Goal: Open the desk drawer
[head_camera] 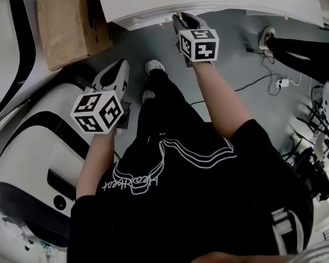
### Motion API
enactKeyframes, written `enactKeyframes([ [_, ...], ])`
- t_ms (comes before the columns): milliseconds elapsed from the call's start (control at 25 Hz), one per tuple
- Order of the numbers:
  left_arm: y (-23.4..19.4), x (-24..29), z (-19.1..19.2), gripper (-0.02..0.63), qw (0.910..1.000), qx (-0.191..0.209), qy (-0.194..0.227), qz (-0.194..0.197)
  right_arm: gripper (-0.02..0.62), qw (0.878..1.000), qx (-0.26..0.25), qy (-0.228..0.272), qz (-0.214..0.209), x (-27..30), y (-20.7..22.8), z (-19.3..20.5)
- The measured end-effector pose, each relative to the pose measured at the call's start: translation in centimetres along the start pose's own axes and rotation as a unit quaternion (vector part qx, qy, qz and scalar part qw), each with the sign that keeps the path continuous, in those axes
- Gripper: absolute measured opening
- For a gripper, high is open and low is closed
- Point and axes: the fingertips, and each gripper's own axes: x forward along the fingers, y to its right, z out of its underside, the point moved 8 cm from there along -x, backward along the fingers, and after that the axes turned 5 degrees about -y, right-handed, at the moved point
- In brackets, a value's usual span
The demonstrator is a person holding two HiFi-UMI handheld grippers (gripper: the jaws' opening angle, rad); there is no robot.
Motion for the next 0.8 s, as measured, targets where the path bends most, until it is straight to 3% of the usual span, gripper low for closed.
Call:
enactKeyframes([
  [800, 1.0, -1.8, 2.2, 0.003, 0.9998, -0.008, 0.011, -0.016, 0.084, 1.0, -0.013, -0.004, 0.006, -0.7, -0.3, 0.7],
])
